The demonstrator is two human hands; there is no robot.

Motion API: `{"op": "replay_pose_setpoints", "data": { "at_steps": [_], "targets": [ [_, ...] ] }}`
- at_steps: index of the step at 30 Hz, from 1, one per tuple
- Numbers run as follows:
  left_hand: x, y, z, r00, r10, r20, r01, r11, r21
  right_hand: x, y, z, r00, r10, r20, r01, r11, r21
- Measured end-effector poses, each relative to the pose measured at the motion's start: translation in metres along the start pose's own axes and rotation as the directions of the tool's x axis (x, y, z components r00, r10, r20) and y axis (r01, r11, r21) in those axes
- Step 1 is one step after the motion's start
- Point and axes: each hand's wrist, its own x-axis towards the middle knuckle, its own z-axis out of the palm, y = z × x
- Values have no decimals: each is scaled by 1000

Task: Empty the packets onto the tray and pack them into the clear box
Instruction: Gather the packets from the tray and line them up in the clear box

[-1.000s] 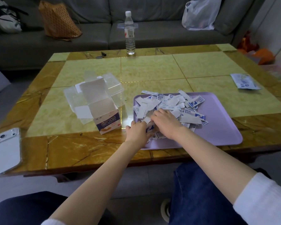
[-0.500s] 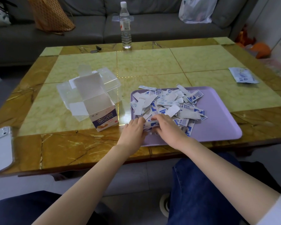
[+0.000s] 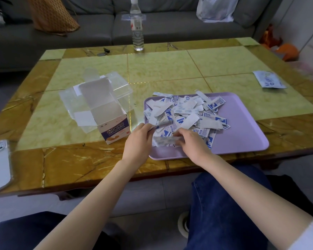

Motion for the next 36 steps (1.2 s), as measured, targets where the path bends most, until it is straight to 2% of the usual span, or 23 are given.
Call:
{"op": "replay_pose_setpoints", "data": {
  "at_steps": [3, 7, 9, 13, 16, 19, 22, 24, 26, 30, 34, 36],
  "targets": [
    [6, -3, -3, 998, -39, 39, 38, 999, 31, -3, 0, -1, 996, -82, 25, 84, 995, -59],
    [3, -6, 2, 939, 8, 345, -85, 974, 209, -6, -6, 2, 996, -81, 41, 82, 996, -23],
    [-2, -3, 2, 912, 12, 411, -139, 950, 281, -8, -9, 3, 998, -54, 25, 54, 998, -11],
    [-8, 0, 2, 895, 40, 445, -215, 911, 351, -10, -12, 4, 1000, -9, -10, 9, 1000, -1],
    [-10, -2, 4, 891, 44, 451, -255, 871, 420, -9, -11, 9, 999, 13, -40, -17, 994, -106],
    [-11, -3, 5, 896, 75, 437, -279, 862, 424, -9, -8, 14, 986, -58, -155, 19, 970, -243],
    [-13, -5, 6, 918, 100, 383, -253, 893, 372, -12, -9, 17, 975, -122, -188, 71, 964, -256],
    [-15, -5, 6, 927, 102, 361, -239, 903, 357, -16, -11, 17, 967, -179, -181, 109, 933, -342],
    [-17, -4, 7, 933, 88, 349, -220, 907, 358, -20, -12, 17, 971, -212, -106, 152, 899, -410],
    [-17, 0, 6, 940, -19, 340, -64, 971, 230, -22, -12, 23, 991, -126, 43, 132, 977, -168],
    [-16, 5, 8, 926, -23, 377, -25, 992, 124, -21, -18, 28, 995, -98, 21, 95, 990, 106],
    [-16, 6, 9, 926, -19, 376, -13, 996, 83, -19, -20, 29, 993, -116, -1, 115, 985, 126]
  ]
}}
